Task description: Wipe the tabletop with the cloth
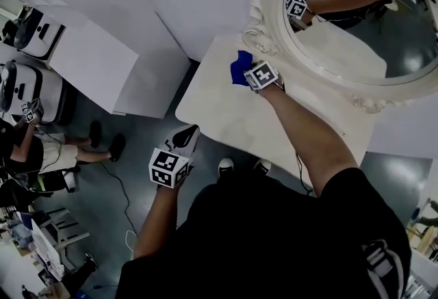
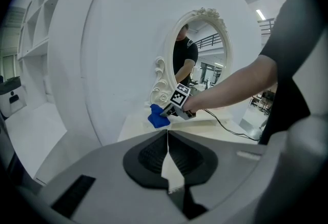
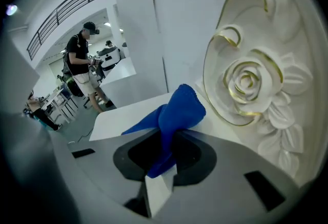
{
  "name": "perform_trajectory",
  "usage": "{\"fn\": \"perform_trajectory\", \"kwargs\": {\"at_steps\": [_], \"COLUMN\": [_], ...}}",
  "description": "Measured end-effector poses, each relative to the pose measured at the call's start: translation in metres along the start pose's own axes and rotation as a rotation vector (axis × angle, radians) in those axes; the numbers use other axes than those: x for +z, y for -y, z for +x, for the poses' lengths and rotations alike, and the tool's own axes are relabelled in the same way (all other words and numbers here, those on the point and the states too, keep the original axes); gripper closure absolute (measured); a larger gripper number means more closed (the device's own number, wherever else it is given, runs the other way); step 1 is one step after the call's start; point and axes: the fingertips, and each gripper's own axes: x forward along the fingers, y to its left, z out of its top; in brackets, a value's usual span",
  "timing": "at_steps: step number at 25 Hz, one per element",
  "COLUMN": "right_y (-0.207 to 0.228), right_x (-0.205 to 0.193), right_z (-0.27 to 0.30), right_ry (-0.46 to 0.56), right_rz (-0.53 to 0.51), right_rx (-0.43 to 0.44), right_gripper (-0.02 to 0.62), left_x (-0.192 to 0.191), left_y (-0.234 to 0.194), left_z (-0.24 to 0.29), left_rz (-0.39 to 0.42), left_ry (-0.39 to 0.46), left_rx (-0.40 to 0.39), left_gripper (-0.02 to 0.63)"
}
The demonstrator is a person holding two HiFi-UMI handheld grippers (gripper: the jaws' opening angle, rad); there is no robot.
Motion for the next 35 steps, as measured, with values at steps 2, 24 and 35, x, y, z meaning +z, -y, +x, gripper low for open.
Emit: {"fn": "perform_trajectory", "kwargs": {"at_steps": [2,24,35], "right_y": [0.008,0.114,0.162], "right_x": [-0.006,-0.160,-0.269], "right_z": [-0.003,-0.119,-0.204], "right_ry": [-0.007,-0.062,-0.083], "right_rz": [0.016,0.257,0.399], "right_rx": [-0.014,-0.203,-0.281], "right_gripper": [0.541,0.541,0.541], "left_x": [-0.001,0.050,0.077], "left_y": [-0.001,0.083,0.156], "left_z": [0.000,0.085,0.142], "left_rz": [-0.003,0.157,0.242], "left_ry": [-0.002,0.007,0.003], "left_rx": [-0.001,-0.249,-0.398], "left_gripper": [0.592,0.592,0.592]}}
